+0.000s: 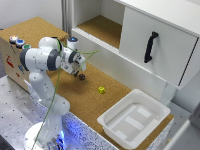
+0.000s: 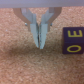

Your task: Push the purple block towards the right

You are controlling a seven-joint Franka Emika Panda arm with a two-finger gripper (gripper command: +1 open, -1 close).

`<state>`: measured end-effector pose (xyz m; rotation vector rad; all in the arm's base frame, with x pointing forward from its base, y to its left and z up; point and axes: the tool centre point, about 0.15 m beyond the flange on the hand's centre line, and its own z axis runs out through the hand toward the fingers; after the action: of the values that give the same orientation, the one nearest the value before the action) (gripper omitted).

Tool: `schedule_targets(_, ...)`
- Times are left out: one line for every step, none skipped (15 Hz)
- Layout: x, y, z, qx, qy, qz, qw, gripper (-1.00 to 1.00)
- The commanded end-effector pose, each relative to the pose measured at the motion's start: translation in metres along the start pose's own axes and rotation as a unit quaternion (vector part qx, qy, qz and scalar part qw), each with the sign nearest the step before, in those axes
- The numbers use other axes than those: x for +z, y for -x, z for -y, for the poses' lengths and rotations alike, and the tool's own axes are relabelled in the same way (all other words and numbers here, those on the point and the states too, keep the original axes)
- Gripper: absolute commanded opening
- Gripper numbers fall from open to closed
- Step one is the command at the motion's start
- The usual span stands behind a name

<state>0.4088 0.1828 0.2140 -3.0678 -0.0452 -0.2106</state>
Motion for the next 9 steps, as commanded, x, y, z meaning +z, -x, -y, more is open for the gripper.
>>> schedule_targets(0.005,-0.002,-0.039,0.013,0.016,0.022,1.0,-1.0)
schedule_targets(0.005,-0.003,-0.045,0.018,0.02,0.022,0.999,-1.0)
schedule_targets(0.005,-0.004,-0.05,0.022,0.023,0.02,0.999,-1.0)
schedule_targets(0.003,-0.005,-0.059,0.028,0.028,0.019,0.999,-1.0)
schedule_targets(0.003,-0.006,-0.067,0.033,0.032,0.018,0.999,-1.0)
schedule_targets(0.002,-0.007,-0.075,0.038,0.036,0.017,0.998,-1.0)
schedule_targets(0.0,-0.009,-0.083,0.045,0.04,0.014,0.998,-1.0)
schedule_targets(-0.002,-0.01,-0.09,0.05,0.041,0.012,0.998,-1.0)
schedule_targets(-0.003,-0.011,-0.096,0.054,0.044,0.011,0.998,-1.0)
